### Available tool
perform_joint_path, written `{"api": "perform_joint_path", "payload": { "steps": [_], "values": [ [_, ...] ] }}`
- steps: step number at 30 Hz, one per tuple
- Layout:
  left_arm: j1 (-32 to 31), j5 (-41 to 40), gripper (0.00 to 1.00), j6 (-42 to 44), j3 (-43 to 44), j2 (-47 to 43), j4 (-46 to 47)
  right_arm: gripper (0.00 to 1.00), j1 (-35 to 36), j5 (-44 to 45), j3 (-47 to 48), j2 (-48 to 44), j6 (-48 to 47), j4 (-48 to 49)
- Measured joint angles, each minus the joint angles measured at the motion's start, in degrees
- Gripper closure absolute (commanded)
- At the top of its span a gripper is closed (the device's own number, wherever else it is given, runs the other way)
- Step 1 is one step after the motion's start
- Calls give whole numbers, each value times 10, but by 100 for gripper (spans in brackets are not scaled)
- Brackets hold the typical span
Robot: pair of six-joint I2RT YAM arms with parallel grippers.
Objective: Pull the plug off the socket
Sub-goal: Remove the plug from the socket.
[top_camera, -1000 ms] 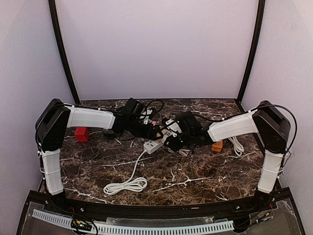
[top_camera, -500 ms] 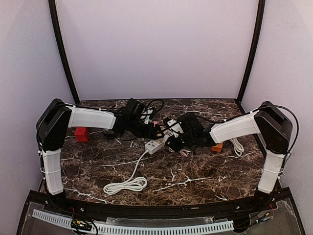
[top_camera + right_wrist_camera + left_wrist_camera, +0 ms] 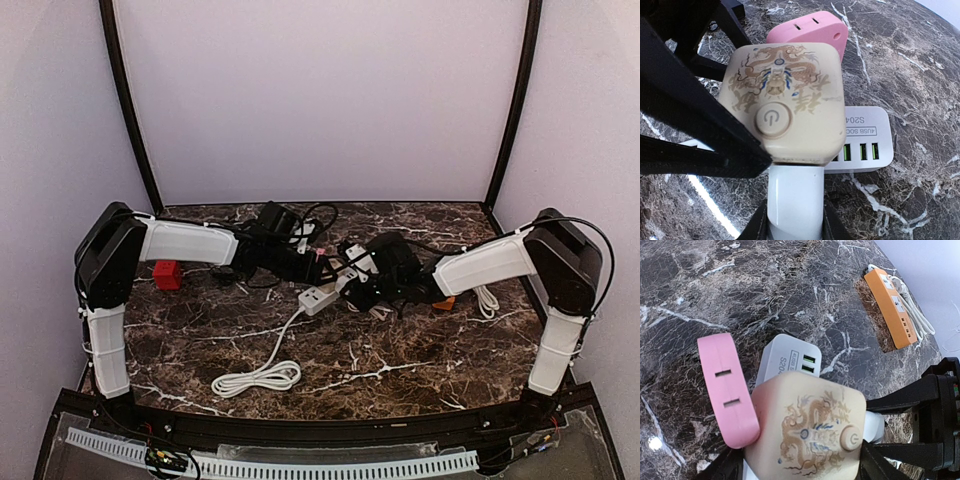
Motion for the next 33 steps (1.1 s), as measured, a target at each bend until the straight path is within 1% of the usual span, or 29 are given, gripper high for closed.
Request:
{"api": "perform_joint_path", "payload": {
  "steps": [18, 33],
  "values": [
    [-2, -2, 32, 19, 11, 8, -2, 100, -1, 2, -29, -5, 15, 35],
    [-8, 1, 33, 25, 19, 14, -1, 100, 0, 16, -46, -22, 9, 31]
  ]
}}
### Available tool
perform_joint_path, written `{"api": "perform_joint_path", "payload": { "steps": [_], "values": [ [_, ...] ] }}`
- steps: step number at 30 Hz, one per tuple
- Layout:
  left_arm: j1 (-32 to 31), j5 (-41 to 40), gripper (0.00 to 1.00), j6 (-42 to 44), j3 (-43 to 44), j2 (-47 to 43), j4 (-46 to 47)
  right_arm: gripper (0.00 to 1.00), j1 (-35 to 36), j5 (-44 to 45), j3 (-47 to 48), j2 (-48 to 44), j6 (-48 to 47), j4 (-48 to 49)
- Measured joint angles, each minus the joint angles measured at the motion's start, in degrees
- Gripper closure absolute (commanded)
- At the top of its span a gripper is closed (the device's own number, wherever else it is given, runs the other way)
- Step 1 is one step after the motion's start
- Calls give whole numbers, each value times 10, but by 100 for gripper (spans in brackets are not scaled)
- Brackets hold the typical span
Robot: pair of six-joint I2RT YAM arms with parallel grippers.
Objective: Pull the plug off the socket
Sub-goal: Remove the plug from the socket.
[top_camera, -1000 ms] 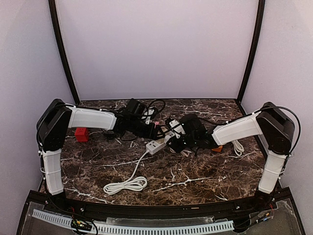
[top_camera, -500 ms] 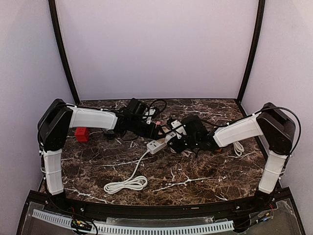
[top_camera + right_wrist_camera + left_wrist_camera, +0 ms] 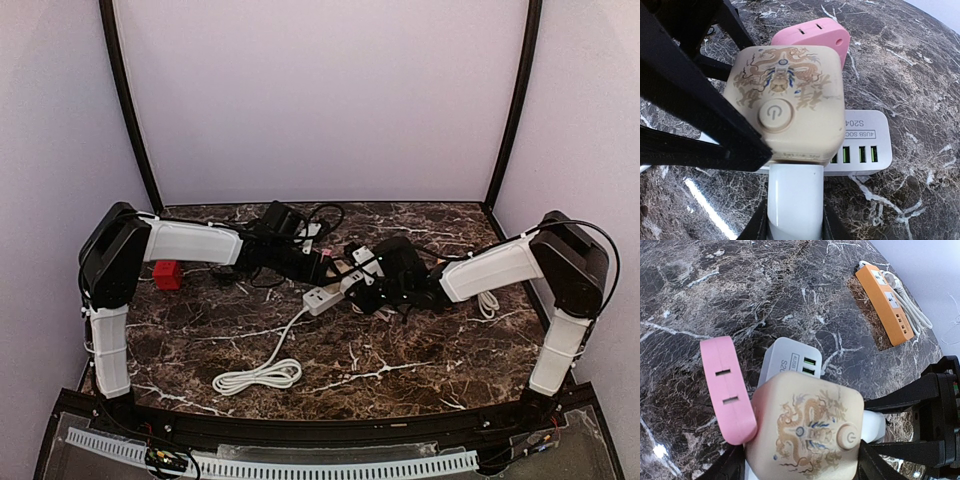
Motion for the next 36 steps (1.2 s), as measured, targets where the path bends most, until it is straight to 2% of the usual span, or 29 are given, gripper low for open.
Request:
{"api": "perform_joint_path", "payload": {
  "steps": [36],
  "values": [
    [-5, 8, 35, 13, 15, 8, -10, 100, 0, 3, -19, -19, -1, -2]
  ]
}}
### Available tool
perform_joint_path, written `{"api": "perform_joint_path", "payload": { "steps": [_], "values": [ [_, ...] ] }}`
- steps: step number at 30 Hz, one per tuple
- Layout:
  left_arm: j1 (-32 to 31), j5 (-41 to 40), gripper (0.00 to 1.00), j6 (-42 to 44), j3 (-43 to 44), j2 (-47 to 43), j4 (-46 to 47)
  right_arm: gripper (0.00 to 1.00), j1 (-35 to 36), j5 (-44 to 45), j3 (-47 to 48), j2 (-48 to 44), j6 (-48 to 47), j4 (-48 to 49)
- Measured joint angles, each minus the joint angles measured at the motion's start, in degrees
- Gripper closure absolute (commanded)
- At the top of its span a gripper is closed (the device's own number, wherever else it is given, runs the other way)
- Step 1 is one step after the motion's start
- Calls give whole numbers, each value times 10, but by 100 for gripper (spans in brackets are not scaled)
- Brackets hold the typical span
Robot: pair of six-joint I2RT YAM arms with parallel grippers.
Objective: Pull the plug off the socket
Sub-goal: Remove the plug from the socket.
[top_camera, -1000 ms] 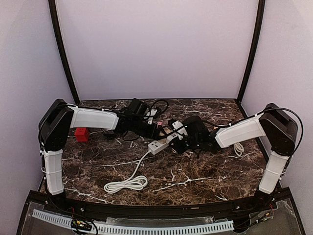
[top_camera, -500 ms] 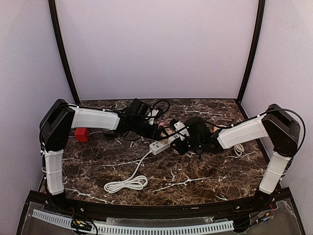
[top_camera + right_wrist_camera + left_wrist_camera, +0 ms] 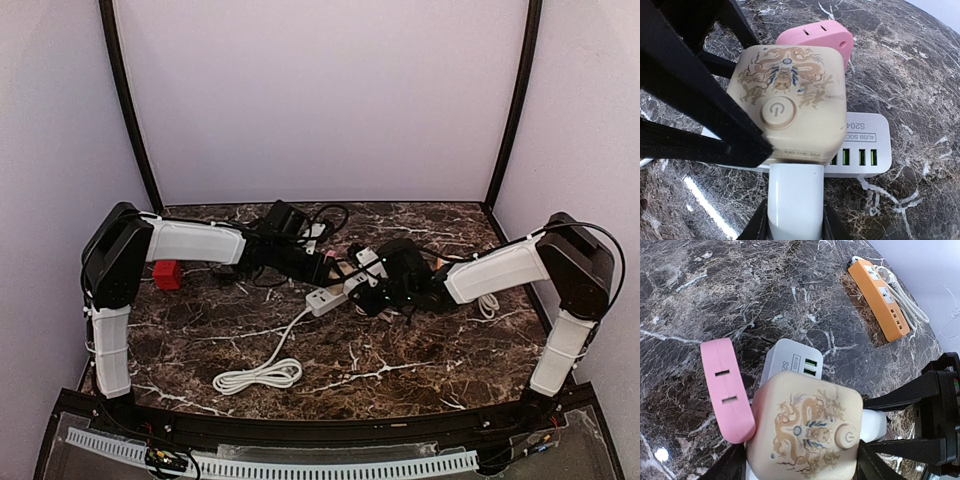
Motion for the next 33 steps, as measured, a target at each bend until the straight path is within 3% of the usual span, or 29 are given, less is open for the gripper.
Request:
{"api": "perform_joint_path", "payload": {
  "steps": [7, 13, 25, 33],
  "values": [
    [5, -14, 31, 9, 3, -2, -9, 100, 0, 1, 58, 26, -5, -49],
    [24, -21, 22, 9, -10, -15, -16, 100, 0, -4, 115, 65, -17, -73],
    [37, -37, 11, 8, -52, -57, -61, 100, 0, -14, 100, 60, -29, -62],
    [39, -47, 12, 28, -59, -57, -57, 100, -1, -22, 106, 61, -30, -71]
  ]
}}
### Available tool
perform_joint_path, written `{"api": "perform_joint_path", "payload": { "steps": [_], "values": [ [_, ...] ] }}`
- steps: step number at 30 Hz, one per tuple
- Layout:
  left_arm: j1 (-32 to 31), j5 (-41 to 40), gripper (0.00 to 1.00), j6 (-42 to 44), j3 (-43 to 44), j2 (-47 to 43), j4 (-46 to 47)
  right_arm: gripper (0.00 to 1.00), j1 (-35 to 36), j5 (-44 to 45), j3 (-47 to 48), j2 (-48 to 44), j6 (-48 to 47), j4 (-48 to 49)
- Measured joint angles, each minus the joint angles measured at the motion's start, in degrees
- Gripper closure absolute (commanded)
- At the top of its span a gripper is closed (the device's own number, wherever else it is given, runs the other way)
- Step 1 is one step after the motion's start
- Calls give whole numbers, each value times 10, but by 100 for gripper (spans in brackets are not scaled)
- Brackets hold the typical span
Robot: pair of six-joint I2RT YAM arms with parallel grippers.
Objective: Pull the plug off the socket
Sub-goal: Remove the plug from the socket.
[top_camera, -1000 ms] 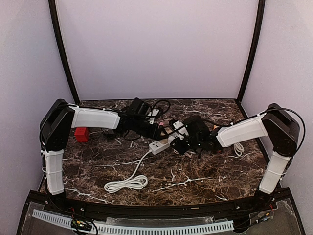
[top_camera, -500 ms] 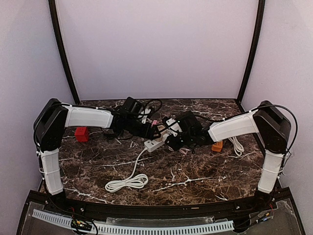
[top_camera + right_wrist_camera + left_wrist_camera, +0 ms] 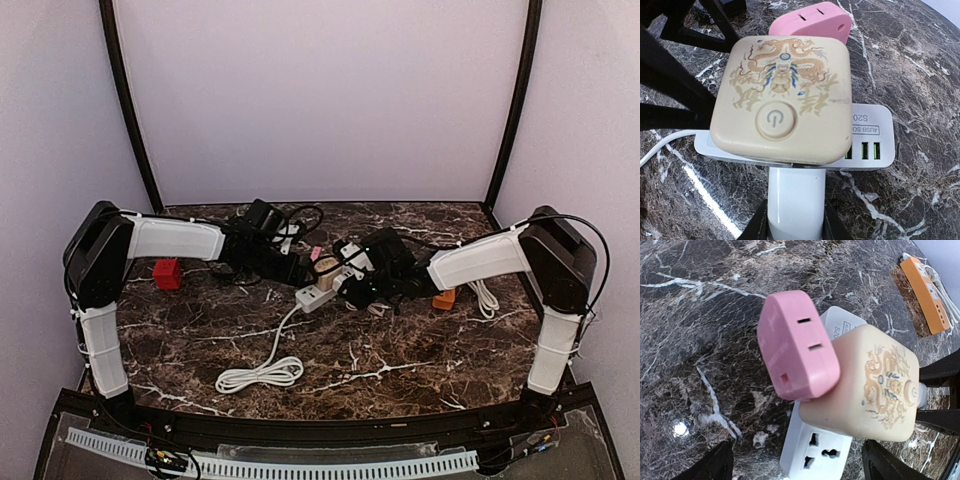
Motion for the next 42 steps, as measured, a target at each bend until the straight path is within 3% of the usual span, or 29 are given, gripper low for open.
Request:
{"api": "perform_joint_path", "payload": {
  "steps": [21, 35, 42],
  "values": [
    [-39, 8, 26, 82, 10, 31, 54, 100, -2, -12, 16, 7, 0, -17],
    [-44, -36, 58, 112, -21, 36, 142, 100, -6, -11, 13, 7, 5, -10],
    [-52, -67, 68, 116, -29, 35, 158, 100, -6, -7, -22, -2, 7, 28]
  ]
}}
